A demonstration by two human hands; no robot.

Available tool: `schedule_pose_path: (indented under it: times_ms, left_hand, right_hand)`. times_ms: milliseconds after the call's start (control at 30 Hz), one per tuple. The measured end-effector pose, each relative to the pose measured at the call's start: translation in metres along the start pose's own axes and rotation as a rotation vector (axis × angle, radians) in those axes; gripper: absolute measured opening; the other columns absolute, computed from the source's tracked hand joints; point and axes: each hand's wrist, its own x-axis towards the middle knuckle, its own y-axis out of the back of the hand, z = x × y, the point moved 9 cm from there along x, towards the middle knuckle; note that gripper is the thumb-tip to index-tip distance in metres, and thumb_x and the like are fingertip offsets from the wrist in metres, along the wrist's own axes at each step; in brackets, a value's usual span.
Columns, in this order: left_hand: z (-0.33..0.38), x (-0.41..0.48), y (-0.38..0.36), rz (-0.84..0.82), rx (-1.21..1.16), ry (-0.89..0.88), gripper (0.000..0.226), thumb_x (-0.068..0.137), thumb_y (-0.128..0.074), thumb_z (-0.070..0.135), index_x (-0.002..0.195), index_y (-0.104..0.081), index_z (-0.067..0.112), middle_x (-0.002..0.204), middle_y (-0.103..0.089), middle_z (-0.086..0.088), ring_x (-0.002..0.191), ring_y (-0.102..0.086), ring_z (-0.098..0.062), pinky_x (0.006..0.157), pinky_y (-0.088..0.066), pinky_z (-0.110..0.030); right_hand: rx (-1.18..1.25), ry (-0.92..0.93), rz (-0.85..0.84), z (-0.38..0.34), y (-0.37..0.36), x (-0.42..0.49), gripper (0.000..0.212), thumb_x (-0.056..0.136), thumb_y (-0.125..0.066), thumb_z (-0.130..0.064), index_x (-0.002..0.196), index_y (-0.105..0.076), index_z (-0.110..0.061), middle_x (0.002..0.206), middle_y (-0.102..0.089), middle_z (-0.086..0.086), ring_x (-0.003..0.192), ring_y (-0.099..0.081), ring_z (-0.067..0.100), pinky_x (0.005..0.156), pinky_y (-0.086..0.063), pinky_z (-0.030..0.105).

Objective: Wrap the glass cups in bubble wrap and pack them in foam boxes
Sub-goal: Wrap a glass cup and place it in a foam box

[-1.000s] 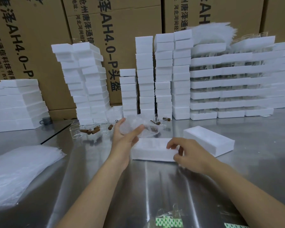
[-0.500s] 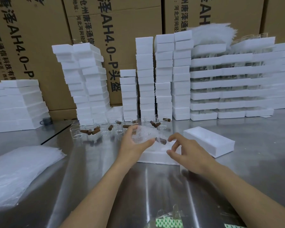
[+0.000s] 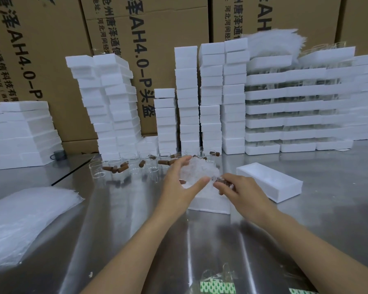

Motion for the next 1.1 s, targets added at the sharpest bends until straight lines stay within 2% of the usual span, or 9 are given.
schedule_pose_path:
  times_ms: [200,333,467,567,667,800,867,967,1100]
  left_hand:
    - [-0.009,0.005,0.017,0.135,-0.024,0.061,0.017,0.106,-0.066,0.029,0.12,-0.071,0.036,0.119,-0.07,0.022,0.111,-0.062,0.006,0.092,-0.047,-0.016]
    - [-0.024,0.008,0.02,0.134,-0.028,0.155,0.022,0.105,-0.06,0.018,0.107,-0.068,0.039,0.108,-0.074,0.018,0.103,-0.066,0.004,0.081,-0.046,-0.015]
    - [-0.04,0.013,0.023,0.13,0.061,0.202,0.017,0.101,-0.066,0.016,0.095,-0.071,0.03,0.102,-0.075,0.011,0.1,-0.068,-0.007,0.085,-0.049,-0.021]
    - [-0.054,0.013,0.028,0.116,0.084,0.295,0.017,0.098,-0.069,0.013,0.099,-0.072,0.029,0.097,-0.074,0.012,0.093,-0.068,-0.006,0.073,-0.048,-0.013]
    - [-0.068,0.012,0.031,0.079,0.098,0.416,0.019,0.095,-0.068,0.012,0.108,-0.069,0.025,0.099,-0.071,0.01,0.089,-0.065,-0.006,0.067,-0.045,-0.02]
    - [-0.075,0.017,0.032,0.036,0.159,0.466,0.013,0.095,-0.066,0.012,0.095,-0.073,0.023,0.097,-0.072,0.01,0.087,-0.063,-0.007,0.068,-0.045,-0.02]
    - [-0.077,0.019,0.03,-0.006,0.192,0.456,0.021,0.095,-0.065,0.013,0.08,-0.074,0.024,0.089,-0.074,0.013,0.085,-0.065,-0.011,0.07,-0.045,-0.02]
    - [-0.074,0.018,0.027,-0.056,0.206,0.432,0.023,0.093,-0.059,0.018,0.081,-0.076,0.028,0.088,-0.073,0.01,0.085,-0.065,-0.015,0.074,-0.046,-0.021]
    - [-0.073,0.017,0.026,-0.082,0.204,0.465,0.037,0.094,-0.051,0.005,0.09,-0.084,0.022,0.134,-0.069,-0.008,0.126,-0.063,-0.031,0.111,-0.051,-0.04]
  right_hand:
    - [-0.093,-0.058,0.076,0.001,0.007,0.004,0.037,0.101,-0.049,-0.061,0.09,-0.064,-0.029,0.082,-0.072,-0.007,0.077,-0.065,0.016,0.074,-0.056,0.042]
    - [-0.172,-0.023,0.105,-0.012,0.012,0.014,0.039,0.102,-0.047,-0.06,0.092,-0.063,-0.026,0.08,-0.071,-0.006,0.075,-0.064,0.017,0.07,-0.054,0.04]
    - [-0.225,0.001,0.068,-0.022,0.007,0.025,0.038,0.104,-0.047,-0.058,0.091,-0.062,-0.025,0.075,-0.066,-0.005,0.072,-0.061,0.018,0.066,-0.052,0.038]
    - [-0.25,0.026,-0.009,-0.026,-0.004,0.028,0.037,0.105,-0.048,-0.055,0.09,-0.06,-0.024,0.075,-0.063,-0.005,0.075,-0.059,0.021,0.067,-0.05,0.039]
    - [-0.284,0.053,-0.067,-0.032,-0.017,0.029,0.036,0.106,-0.048,-0.053,0.089,-0.057,-0.023,0.08,-0.063,-0.005,0.08,-0.058,0.023,0.068,-0.051,0.039]
    - [-0.322,0.072,-0.085,-0.038,-0.024,0.033,0.034,0.106,-0.048,-0.053,0.079,-0.047,-0.031,0.073,-0.054,-0.011,0.077,-0.051,0.021,0.063,-0.045,0.038]
    - [-0.336,0.073,-0.096,-0.039,-0.025,0.034,0.041,0.106,-0.048,-0.053,0.072,-0.037,-0.033,0.068,-0.049,-0.011,0.075,-0.048,0.02,0.059,-0.038,0.036]
    - [-0.345,0.071,-0.108,-0.036,-0.023,0.036,0.045,0.106,-0.049,-0.053,0.068,-0.033,-0.034,0.067,-0.048,-0.012,0.072,-0.047,0.019,0.054,-0.033,0.033]
    - [-0.344,0.072,-0.136,-0.031,-0.02,0.038,0.043,0.105,-0.049,-0.053,0.07,-0.035,-0.033,0.072,-0.051,-0.011,0.071,-0.049,0.018,0.054,-0.032,0.031]
